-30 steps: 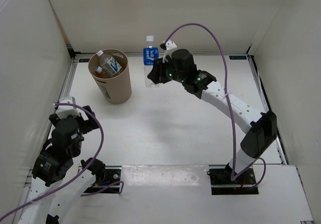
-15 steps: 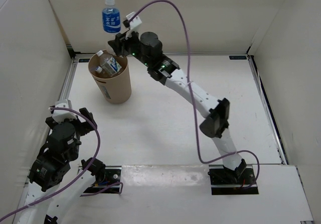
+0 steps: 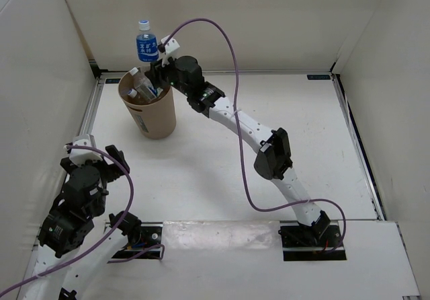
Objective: Put the plastic bottles in the bin
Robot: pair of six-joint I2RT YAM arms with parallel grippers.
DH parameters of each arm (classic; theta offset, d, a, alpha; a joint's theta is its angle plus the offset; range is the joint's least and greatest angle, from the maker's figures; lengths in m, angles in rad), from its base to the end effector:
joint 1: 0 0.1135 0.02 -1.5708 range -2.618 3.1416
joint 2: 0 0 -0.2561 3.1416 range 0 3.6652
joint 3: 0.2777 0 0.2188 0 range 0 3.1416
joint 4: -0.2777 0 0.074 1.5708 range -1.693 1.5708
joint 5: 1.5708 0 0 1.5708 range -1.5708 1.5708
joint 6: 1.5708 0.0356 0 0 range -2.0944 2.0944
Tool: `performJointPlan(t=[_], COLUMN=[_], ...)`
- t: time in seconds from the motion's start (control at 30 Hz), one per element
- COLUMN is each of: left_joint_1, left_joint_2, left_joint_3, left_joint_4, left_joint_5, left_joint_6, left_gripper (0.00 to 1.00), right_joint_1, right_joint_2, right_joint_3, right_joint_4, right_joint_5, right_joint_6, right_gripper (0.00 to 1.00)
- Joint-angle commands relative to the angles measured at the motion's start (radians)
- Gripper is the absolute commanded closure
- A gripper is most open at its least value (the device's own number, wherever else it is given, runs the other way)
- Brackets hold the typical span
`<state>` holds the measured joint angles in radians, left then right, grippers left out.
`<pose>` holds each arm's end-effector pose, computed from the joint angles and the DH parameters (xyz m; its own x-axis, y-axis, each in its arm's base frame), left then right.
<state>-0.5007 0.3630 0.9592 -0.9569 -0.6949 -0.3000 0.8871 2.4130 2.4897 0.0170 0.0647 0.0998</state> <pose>0.0248 0.0124 0.3365 -0.2494 -0.1223 -0.9606 -0.2413 0.9686 -0.0606 0.3336 0.4058 0.3702 -0.0142 0.1400 -0.9901 -0.7352 0.6696 0.1052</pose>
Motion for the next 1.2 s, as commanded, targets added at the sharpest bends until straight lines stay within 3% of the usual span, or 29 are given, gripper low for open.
performJointPlan(t=[0.0, 0.07, 0.17, 0.2, 0.27, 0.33, 0.37, 0.83, 1.07, 1.17], left_joint_1=[-0.004, -0.004, -0.007, -0.007, -0.009, -0.007, -0.009, -0.007, -0.009, -0.009], left_joint_2=[-0.004, -0.007, -0.006, -0.006, -0.004, -0.007, -0.006, -0.002, 0.001, 0.004], left_joint_3=[-0.004, -0.002, -0.004, -0.005, -0.005, -0.005, -0.007, -0.008, -0.007, -0.007], left_joint_4=[0.014, 0.017, 0.015, 0.012, 0.014, 0.015, 0.017, 0.014, 0.001, -0.005], left_joint_5=[-0.012, -0.011, -0.011, -0.011, -0.012, -0.012, -0.014, -0.021, -0.032, -0.031], left_joint_6=[0.007, 0.004, 0.007, 0.007, 0.006, 0.007, 0.009, 0.01, 0.004, 0.002], left_gripper=[0.0, 0.0, 0.0, 0.0, 0.0, 0.0, 0.0, 0.0, 0.0, 0.0], right_joint_1=[-0.01, -0.008, -0.008, -0.008, -0.007, -0.005, -0.002, 0.047, 0.102, 0.116], right_joint_2=[-0.018, -0.029, -0.032, -0.034, -0.034, -0.049, -0.064, -0.342, -0.494, -0.566], right_joint_3=[-0.024, -0.037, -0.055, -0.055, -0.055, -0.067, -0.092, -0.325, -0.344, -0.368], right_joint_4=[0.047, 0.041, 0.026, 0.008, -0.006, -0.015, -0.046, -0.061, -0.124, -0.32], right_joint_5=[0.017, 0.024, 0.066, 0.084, 0.118, 0.122, 0.129, 0.274, 0.556, 0.673], right_joint_6=[0.031, 0.037, 0.052, 0.045, 0.046, 0.034, 0.031, 0.005, -0.095, -0.095], right_gripper=[0.78, 0.73, 0.58, 0.46, 0.34, 0.13, 0.1, 0.1, 0.1, 0.1])
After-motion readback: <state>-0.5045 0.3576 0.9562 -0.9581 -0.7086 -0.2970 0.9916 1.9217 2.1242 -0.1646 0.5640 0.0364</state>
